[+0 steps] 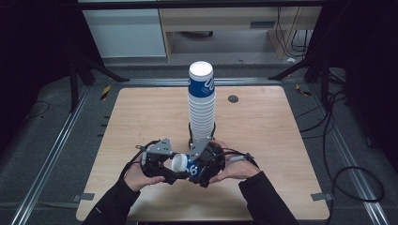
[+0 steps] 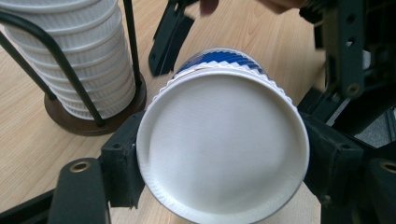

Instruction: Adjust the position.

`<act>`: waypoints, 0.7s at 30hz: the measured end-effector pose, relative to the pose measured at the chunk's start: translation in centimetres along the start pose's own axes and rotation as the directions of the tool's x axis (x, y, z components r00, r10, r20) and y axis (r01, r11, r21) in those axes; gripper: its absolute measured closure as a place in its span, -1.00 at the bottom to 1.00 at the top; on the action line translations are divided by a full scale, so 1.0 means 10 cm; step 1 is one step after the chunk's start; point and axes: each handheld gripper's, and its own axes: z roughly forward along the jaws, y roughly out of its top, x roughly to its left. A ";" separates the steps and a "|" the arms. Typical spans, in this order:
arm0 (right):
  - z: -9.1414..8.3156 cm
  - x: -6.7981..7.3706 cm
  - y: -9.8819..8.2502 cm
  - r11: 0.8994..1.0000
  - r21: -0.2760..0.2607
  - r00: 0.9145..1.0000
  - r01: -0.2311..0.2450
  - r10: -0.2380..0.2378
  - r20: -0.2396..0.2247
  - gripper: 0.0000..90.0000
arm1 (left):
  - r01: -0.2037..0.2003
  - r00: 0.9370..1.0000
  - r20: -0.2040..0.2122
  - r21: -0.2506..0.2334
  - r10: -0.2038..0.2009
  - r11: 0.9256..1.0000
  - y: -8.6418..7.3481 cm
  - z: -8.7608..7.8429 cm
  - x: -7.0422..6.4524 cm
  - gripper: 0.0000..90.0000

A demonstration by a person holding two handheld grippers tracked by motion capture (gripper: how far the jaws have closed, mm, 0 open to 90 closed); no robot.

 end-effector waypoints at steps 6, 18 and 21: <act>-0.20 -0.05 -0.06 0.999 -0.043 0.999 -0.026 0.027 0.042 -0.82 | 0.021 1.000 -0.019 -0.030 -0.021 0.999 -0.04 -0.09 0.06 -0.43; -0.55 -0.10 -0.31 0.975 -0.176 0.984 -0.137 0.154 0.085 -0.88 | 0.054 0.999 0.010 -0.183 -0.053 0.982 -0.10 -0.31 0.16 -0.43; -0.59 -0.10 -0.37 0.965 -0.208 0.981 -0.158 0.178 0.080 -0.88 | 0.067 0.998 0.029 -0.232 -0.062 0.970 -0.12 -0.34 0.19 -0.43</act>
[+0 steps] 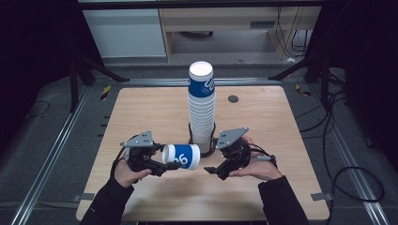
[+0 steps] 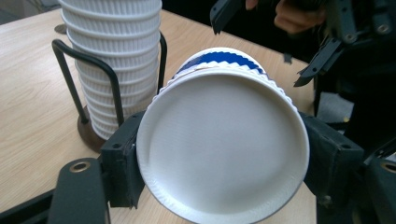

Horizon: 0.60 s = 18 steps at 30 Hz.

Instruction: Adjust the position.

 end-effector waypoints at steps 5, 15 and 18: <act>-0.05 0.00 -0.09 0.999 -0.034 0.999 -0.040 0.040 -0.008 -0.89 | 0.009 1.000 0.031 -0.055 -0.007 0.998 -0.01 -0.02 0.02 -0.43; -0.02 0.01 -0.15 0.990 -0.109 0.992 -0.094 0.085 -0.091 -0.91 | -0.008 0.995 0.101 -0.096 0.017 0.995 0.00 0.02 -0.02 -0.43; 0.04 0.03 -0.15 0.989 -0.107 0.989 -0.099 0.086 -0.116 -0.92 | -0.016 0.993 0.115 -0.097 0.027 0.995 0.00 0.04 -0.05 -0.43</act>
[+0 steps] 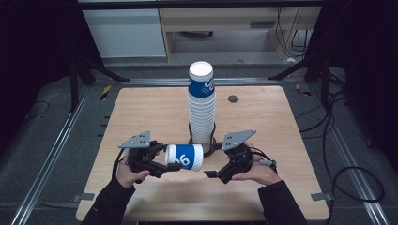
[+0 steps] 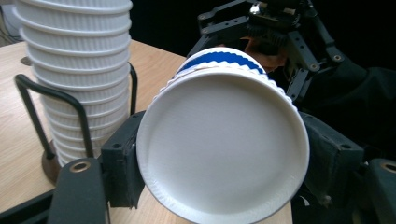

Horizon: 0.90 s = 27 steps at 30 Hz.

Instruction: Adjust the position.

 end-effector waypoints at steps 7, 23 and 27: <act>0.09 0.03 0.00 1.000 -0.005 0.999 -0.001 0.001 -0.053 -0.92 | -0.007 1.000 0.020 -0.008 0.008 1.000 0.01 0.02 -0.02 -0.43; 0.20 0.06 0.02 1.000 -0.021 0.994 0.005 -0.007 -0.105 -0.91 | -0.029 0.997 0.068 0.015 0.028 0.999 0.01 0.14 -0.08 -0.43; 0.23 0.07 0.02 1.000 -0.026 0.992 0.014 -0.018 -0.124 -0.88 | -0.033 0.996 0.084 0.024 0.031 0.999 0.00 0.17 -0.10 -0.43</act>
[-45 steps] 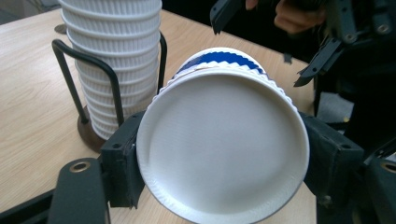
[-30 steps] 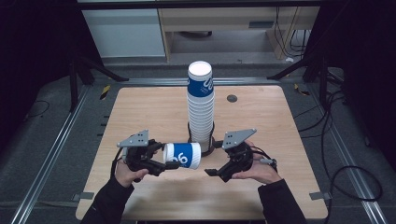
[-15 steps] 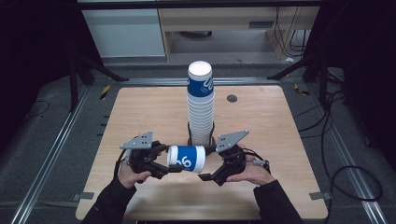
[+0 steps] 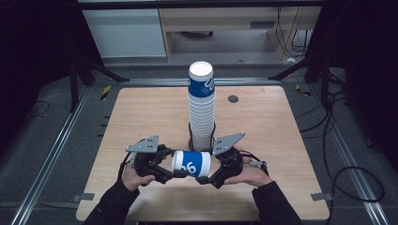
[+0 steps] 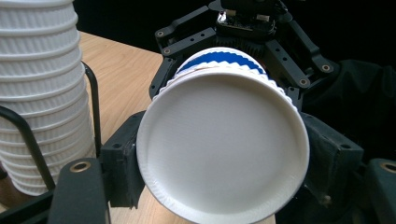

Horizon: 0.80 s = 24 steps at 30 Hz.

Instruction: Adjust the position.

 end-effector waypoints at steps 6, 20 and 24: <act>0.01 0.00 0.00 1.000 -0.015 1.000 0.007 -0.008 -0.011 -0.79 | -0.004 1.000 0.004 0.007 0.004 1.000 -0.01 0.03 -0.01 -0.43; 0.01 -0.02 -0.02 1.000 -0.004 1.000 0.014 -0.015 -0.015 -0.67 | -0.002 1.000 -0.016 0.035 0.003 0.999 0.00 0.03 0.00 -0.51; 0.00 -0.03 -0.03 1.000 0.002 1.000 0.013 -0.013 -0.007 -0.67 | -0.001 1.000 -0.021 0.036 0.002 0.999 0.01 -0.01 0.00 -0.54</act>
